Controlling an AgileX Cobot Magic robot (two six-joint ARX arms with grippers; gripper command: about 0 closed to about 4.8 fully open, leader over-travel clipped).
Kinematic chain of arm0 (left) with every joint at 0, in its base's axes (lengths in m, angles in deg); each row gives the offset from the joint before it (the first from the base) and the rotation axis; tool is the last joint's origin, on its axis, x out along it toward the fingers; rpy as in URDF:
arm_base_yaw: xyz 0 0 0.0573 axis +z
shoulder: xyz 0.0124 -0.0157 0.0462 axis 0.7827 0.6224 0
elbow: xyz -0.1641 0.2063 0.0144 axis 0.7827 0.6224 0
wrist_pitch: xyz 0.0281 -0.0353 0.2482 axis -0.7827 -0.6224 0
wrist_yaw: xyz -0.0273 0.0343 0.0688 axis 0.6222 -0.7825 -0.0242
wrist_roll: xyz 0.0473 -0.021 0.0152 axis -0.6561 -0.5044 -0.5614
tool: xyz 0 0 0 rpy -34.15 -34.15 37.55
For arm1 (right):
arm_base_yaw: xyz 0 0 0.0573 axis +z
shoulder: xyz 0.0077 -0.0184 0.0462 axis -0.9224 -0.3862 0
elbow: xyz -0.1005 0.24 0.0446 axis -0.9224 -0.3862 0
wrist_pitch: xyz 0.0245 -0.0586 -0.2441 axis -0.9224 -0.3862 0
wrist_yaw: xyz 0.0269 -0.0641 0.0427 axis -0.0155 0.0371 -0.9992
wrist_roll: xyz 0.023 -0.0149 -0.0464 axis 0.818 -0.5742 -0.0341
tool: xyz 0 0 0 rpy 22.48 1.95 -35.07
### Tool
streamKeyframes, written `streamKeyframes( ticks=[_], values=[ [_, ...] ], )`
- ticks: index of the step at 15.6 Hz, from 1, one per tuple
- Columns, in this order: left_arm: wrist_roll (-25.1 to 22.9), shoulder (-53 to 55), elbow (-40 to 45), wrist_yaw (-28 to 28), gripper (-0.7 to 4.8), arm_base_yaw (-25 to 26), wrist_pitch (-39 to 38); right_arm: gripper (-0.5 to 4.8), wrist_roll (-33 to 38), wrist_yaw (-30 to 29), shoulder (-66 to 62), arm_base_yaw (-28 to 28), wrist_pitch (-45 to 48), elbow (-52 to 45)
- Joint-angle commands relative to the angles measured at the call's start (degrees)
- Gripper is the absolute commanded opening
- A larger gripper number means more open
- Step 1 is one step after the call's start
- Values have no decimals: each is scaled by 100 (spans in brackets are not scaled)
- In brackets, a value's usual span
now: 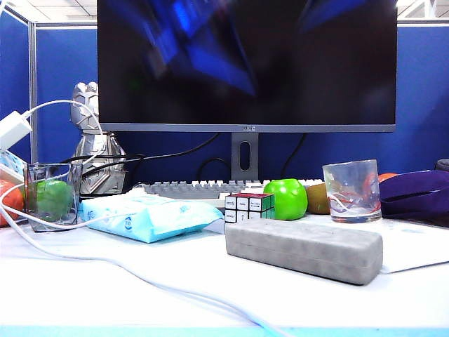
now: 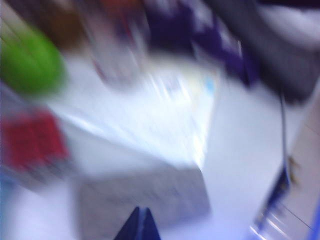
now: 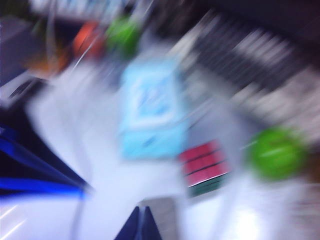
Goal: Pick up the glasses, fold the temples of the glasses, place the glasses into the glasses case, and finally close the glasses case.
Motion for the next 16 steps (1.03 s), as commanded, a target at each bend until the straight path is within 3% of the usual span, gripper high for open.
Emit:
streamKeyframes(
  ticks=[1,3,8,10,12,16],
  values=[
    [-654,-868,-11,-879,-7,-2,44,-5,24,774,778,7,140,-111],
    [-667,-1602,-11,-942,-7,70,2,-5,177,1257,1425,7,302,-651],
    [-776,-3123,-11,-1414,-7,131,-997,-5,841,2009,3106,4,1908,-3246],
    [-940,-3456,-11,-1541,-6,131,-1727,-5,863,2341,3630,4,1978,-4100],
    [-1027,-3696,-7,-1523,-6,131,-2315,-5,942,2282,4076,4,1928,-4868],
    [-1003,-3729,407,-1285,-7,129,-2127,-5,940,2201,4284,4,1449,-5418]
  ],
)
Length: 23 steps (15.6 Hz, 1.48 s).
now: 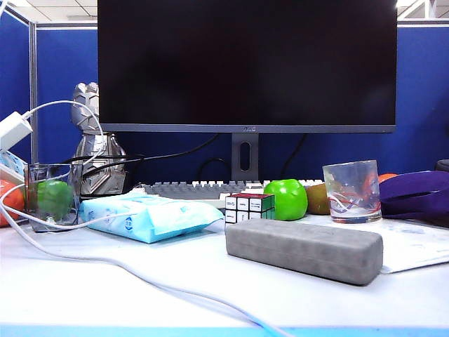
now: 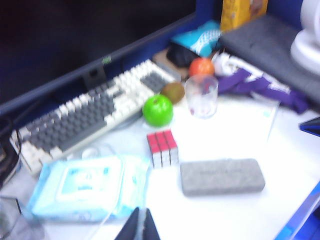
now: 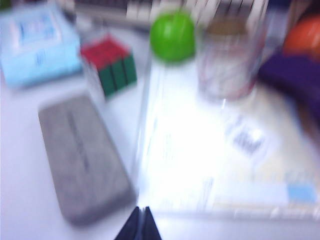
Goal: Pick up the glasses, fold the temples of the glasses, place the glasses into the glasses case, and finally close the glasses case.
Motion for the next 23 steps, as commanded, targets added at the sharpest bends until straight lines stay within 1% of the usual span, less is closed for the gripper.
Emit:
streamKeyframes(
  ticks=[1,3,5,6,8,9,11,12,13,14,15,16,17,18,19,20,23],
  values=[
    [42,2,603,282,-7,-4,597,-5,15,-11,-15,4,-306,-160],
    [118,9,1453,280,-7,-4,1668,-5,15,-2,-20,4,-595,-168],
    [122,9,2264,275,-7,-4,2612,-5,15,-4,-20,4,-627,-166],
    [120,9,2448,267,-7,-4,2826,-5,15,-4,-20,4,-627,-166],
    [120,7,3222,111,-7,-2,3917,-5,15,-2,-20,4,-629,-168],
    [122,-7,3709,81,-7,7,4597,-5,15,-2,-20,4,-629,-168],
    [199,-170,4172,83,-7,120,5042,-5,15,-4,-20,4,-627,-168],
    [463,-404,4487,70,-7,317,5132,-5,15,0,-20,4,-629,-168],
    [629,-678,4699,24,-7,568,5088,-5,15,-2,-15,2,-627,-166],
    [828,-1266,5014,48,-7,1176,5021,-5,15,-4,-15,2,-629,-166],
    [890,-1626,5139,92,-7,1556,4898,-5,15,-2,-15,2,-629,-166],
    [894,-1840,5189,138,-7,1777,4802,-5,15,-2,-15,2,-627,-168],
    [892,-2345,5285,144,-6,2256,4516,-5,15,-7,-15,2,-629,-168],
    [892,-2712,5362,146,-7,2570,4325,-5,15,-2,-13,2,-627,-168],
    [890,-3202,5499,186,-7,3014,4131,-5,15,-4,-13,0,-629,-168],
    [892,-3462,5608,337,-7,3274,4068,-5,15,-4,-11,0,-627,-168],
    [890,-3930,5904,778,-6,3775,4063,-5,13,-4,-13,-4,-627,-168]
  ],
)
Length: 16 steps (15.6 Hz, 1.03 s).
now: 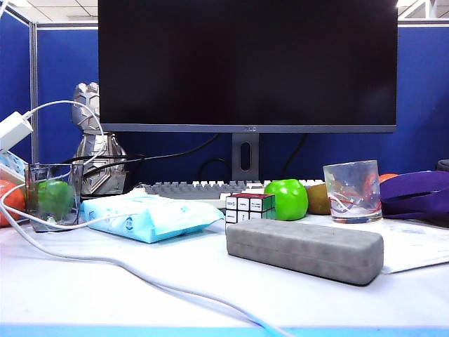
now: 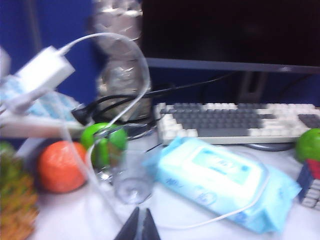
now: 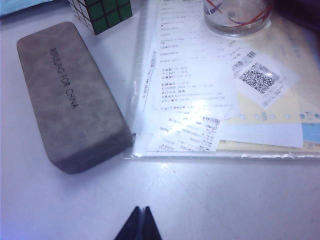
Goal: Pick up the glasses, fold the temples of the glasses, place the glasses into the glasses case, and finally close the glasses case.
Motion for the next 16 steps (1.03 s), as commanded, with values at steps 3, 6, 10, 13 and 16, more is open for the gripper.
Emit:
streamKeyframes(
  ticks=[3,6,10,13,16],
  values=[
    [-2,-601,442,656,-7,870,76,-5,15,4,-4,4,57,31],
    [17,-603,531,535,-6,957,-358,-5,13,7,-2,7,57,31],
    [-199,-603,531,538,-6,955,-1185,-5,15,7,-2,7,57,31],
    [-643,-603,531,553,-6,951,-1172,-5,15,7,-2,7,57,31],
    [-221,-603,531,485,-6,951,-1174,-5,15,7,-2,7,57,31]
  ],
)
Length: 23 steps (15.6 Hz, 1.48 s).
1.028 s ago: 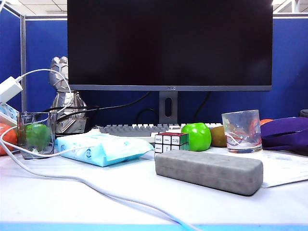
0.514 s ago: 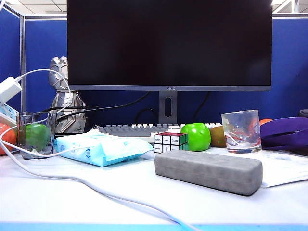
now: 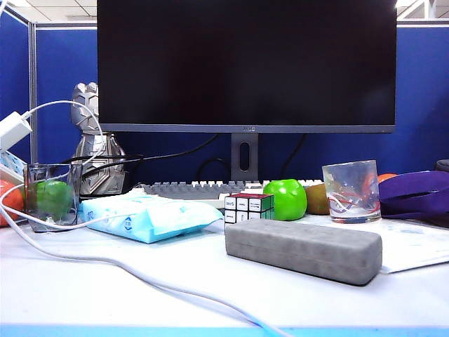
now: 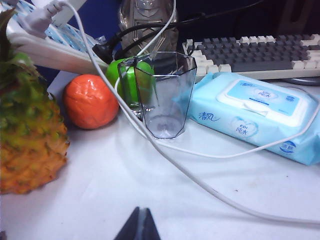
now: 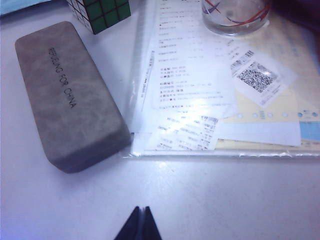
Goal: Pick up the glasses, fold the temples of the glasses, place the glasses into the glasses case, and finally close the glasses case.
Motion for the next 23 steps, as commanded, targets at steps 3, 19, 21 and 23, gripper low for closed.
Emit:
streamKeyframes(
  ticks=[3,19,21,23],
  values=[
    [463,-9,9,-52,-5,-4,-96,-5,15,7,2,9,57,31],
    [463,-9,9,-46,-5,-2,-94,-5,-330,756,1661,-1093,1071,-1095],
    [466,-9,9,-46,-5,-2,-94,-5,-461,734,2035,-1333,1137,-1241],
    [463,-9,9,-46,-5,-2,-94,-5,-514,660,2240,-1550,1429,-1322]
  ],
)
